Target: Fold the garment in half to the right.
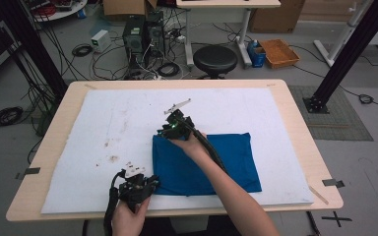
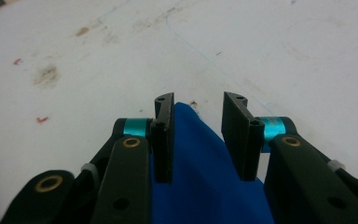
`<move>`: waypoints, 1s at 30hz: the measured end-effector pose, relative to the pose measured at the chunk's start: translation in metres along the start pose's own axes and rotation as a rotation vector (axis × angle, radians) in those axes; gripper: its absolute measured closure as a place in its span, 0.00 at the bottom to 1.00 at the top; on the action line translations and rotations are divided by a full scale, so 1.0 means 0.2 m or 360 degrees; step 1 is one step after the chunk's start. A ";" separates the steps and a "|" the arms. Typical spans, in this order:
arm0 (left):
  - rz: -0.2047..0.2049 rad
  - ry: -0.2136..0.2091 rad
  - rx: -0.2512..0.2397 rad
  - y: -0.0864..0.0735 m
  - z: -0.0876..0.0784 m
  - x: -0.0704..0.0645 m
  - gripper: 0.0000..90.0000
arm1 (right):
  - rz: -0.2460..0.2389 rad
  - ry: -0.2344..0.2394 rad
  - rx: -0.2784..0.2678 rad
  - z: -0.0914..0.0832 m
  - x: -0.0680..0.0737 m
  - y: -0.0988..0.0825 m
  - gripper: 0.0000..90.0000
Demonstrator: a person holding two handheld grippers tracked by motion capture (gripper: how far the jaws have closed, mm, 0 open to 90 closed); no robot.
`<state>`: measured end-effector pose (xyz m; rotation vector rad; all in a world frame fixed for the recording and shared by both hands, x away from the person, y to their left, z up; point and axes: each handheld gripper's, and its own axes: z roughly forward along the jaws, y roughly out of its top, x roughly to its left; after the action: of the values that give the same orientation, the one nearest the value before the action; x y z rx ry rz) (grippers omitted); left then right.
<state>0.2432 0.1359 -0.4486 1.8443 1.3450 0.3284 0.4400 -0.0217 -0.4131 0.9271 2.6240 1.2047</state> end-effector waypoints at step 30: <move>0.0048 -0.0031 -0.0047 0.02 -0.04 -0.02 0.95 | -0.0144 -0.0031 0.0027 0.09 0.07 0.08 0.97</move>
<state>0.2400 0.1354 -0.4389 1.8402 1.2937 0.3437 0.4419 0.0067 -0.4120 0.8093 2.6341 1.1481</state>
